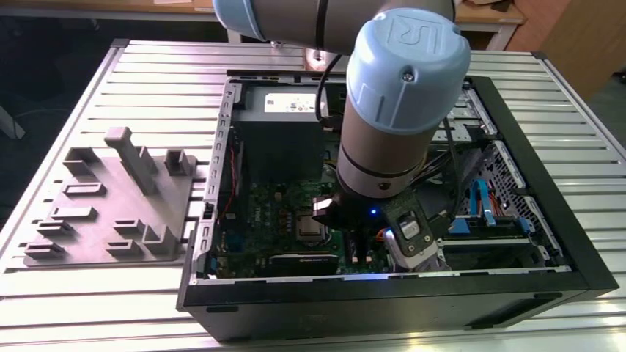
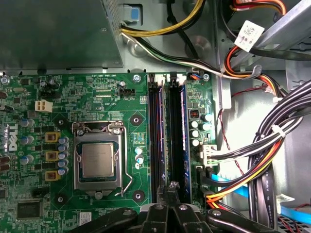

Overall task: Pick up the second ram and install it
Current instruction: 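Press down the second ram until it locks into place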

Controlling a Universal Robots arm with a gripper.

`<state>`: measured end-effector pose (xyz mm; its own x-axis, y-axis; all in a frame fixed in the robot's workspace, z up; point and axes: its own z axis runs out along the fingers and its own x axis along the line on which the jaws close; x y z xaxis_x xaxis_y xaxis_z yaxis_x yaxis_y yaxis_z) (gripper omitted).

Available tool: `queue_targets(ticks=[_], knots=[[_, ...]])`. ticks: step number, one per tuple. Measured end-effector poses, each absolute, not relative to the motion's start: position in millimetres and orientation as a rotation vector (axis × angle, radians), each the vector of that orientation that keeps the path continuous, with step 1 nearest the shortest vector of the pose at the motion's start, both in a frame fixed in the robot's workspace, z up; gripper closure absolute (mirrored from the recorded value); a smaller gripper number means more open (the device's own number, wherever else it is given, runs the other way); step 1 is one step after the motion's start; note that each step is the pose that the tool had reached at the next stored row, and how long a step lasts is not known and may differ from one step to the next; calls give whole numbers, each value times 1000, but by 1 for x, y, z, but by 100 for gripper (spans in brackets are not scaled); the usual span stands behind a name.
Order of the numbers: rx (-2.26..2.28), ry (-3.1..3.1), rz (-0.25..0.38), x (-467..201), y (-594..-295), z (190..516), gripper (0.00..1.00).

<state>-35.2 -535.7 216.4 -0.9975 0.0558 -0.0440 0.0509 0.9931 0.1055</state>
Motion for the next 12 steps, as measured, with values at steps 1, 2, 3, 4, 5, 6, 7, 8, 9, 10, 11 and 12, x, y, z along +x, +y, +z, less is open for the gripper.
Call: queue_targets(ticks=[1,2,3,4,5,6,7,8,9,10,11,12], knots=[[83,3089,161,-35,-536,216,93],[83,3090,161,-35,-536,216,93],[83,3089,161,-35,-536,216,93],[83,3089,162,-35,-536,216,93],[83,3089,162,-35,-536,216,93],[83,3089,165,-35,-535,217,93],[83,3088,167,-35,-535,220,93],[83,3089,164,-35,-535,223,93],[83,3089,162,-35,-536,227,93],[83,3089,163,-35,-536,230,93],[83,3089,162,-35,-536,232,93],[83,3089,162,-35,-536,233,93]])
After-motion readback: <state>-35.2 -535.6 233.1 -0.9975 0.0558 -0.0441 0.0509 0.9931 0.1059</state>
